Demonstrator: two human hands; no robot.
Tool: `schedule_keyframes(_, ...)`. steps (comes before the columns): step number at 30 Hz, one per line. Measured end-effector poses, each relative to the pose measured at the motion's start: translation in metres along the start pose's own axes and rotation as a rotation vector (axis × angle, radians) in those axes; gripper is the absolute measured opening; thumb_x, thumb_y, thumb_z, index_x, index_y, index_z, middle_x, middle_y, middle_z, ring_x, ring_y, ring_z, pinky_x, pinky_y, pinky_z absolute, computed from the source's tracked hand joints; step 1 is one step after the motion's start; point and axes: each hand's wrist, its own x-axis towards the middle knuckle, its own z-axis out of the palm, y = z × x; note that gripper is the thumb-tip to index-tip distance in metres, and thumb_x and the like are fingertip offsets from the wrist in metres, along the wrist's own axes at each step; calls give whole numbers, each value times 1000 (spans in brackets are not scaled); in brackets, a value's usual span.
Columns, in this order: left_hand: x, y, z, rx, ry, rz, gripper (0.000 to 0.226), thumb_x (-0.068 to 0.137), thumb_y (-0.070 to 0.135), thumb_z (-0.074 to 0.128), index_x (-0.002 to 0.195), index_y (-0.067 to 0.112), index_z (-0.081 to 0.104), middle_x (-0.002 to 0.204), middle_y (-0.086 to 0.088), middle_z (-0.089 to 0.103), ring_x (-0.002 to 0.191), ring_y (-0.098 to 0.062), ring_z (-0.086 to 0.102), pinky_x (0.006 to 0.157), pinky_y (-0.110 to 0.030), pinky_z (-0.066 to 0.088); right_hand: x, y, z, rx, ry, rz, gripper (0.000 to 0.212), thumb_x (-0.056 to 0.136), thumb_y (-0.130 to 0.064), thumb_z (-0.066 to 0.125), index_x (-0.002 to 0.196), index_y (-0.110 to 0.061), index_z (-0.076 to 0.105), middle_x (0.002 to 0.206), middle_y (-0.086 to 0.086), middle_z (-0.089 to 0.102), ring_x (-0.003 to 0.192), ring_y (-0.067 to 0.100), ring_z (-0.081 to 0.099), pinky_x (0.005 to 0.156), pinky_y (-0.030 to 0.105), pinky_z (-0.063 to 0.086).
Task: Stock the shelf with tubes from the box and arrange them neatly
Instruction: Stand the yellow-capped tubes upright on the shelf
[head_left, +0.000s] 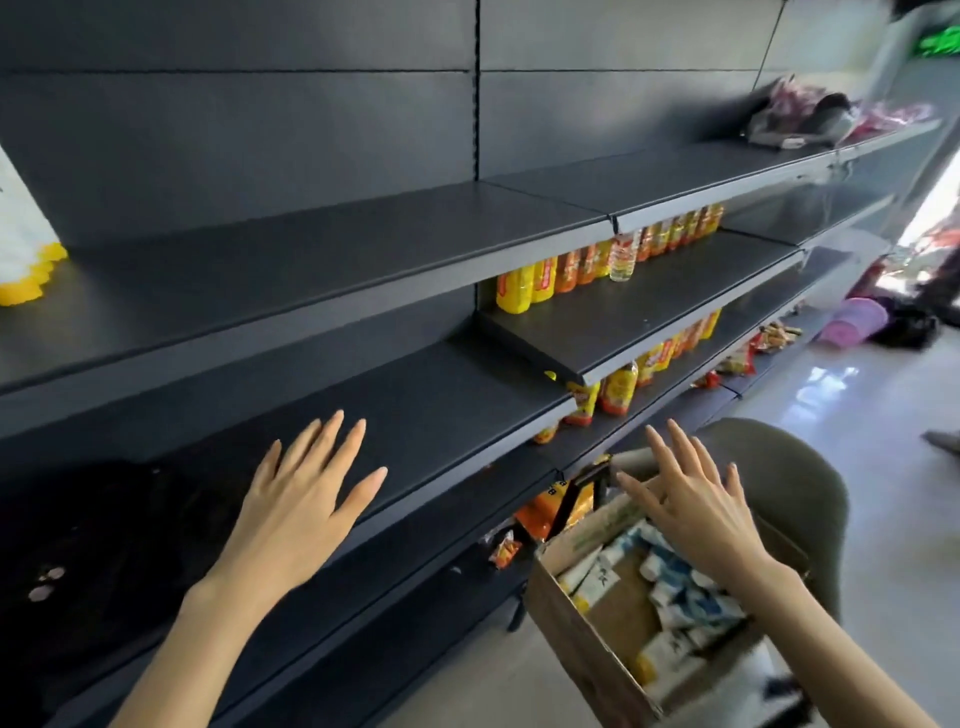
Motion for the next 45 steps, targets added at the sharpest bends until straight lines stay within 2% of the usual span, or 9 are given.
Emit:
schedule_keyframes(2,19,13,13,-10,-48,46,81,79,66,-4,151,27,2,160,5,3,147,-12,1,118,-38,5,-5,18,13,11,-35,61,76,89,-67,23,151,-32,0,161,-3,-6,148,21,-3,116,55,5)
schedule_keyframes(6,62,41,43,-48,-136,151,82,79,66,-3,151,28,3,160,6,7,147,-11,4,118,-37,6,-12,46,39,83,-84,208,82,82,-71,15,152,-31,3,161,-3,-5,148,21,-1,116,53,4)
schedule_keyframes(9,96,65,66,-89,-202,247,81,80,66,0,151,27,6,159,6,12,146,-10,6,118,-38,6,-14,64,60,110,-102,333,77,88,-68,22,152,-29,5,161,-1,-2,148,22,2,116,53,5)
schedule_keyframes(17,170,128,135,-65,-386,497,67,93,61,10,151,29,1,161,3,1,147,-14,-1,118,-40,3,-19,91,111,178,-119,621,74,92,-62,31,152,-24,12,161,3,-1,148,23,6,116,52,13)
schedule_keyframes(23,195,166,190,-71,-503,615,66,95,60,15,151,29,3,161,2,3,147,-17,2,118,-42,4,-19,105,148,273,-82,756,72,93,-56,37,151,-17,20,160,8,10,146,25,14,116,49,20)
schedule_keyframes(30,212,206,253,-114,-639,618,67,93,60,16,151,30,2,161,0,-1,147,-18,3,118,-42,6,4,120,206,409,-103,785,63,96,-43,45,148,-12,28,159,10,7,144,26,21,115,39,26)
schedule_keyframes(35,218,219,292,-91,-684,613,72,90,63,12,152,29,1,161,1,-3,147,-17,2,117,-41,6,29,127,265,514,-184,792,62,97,-39,47,147,-9,27,157,10,13,142,25,25,112,38,30)
schedule_keyframes(42,214,202,334,-85,-751,559,79,81,69,5,150,32,-5,160,6,-9,146,-12,-3,117,-36,4,45,137,354,723,-366,1077,67,97,-27,52,146,3,18,150,25,23,138,36,30,113,37,27)
schedule_keyframes(45,211,194,347,-94,-775,541,77,82,69,6,150,34,-6,158,10,-13,146,-10,-3,117,-35,4,45,144,382,747,-389,1186,57,95,-23,55,138,5,30,140,25,37,128,36,41,106,37,34)
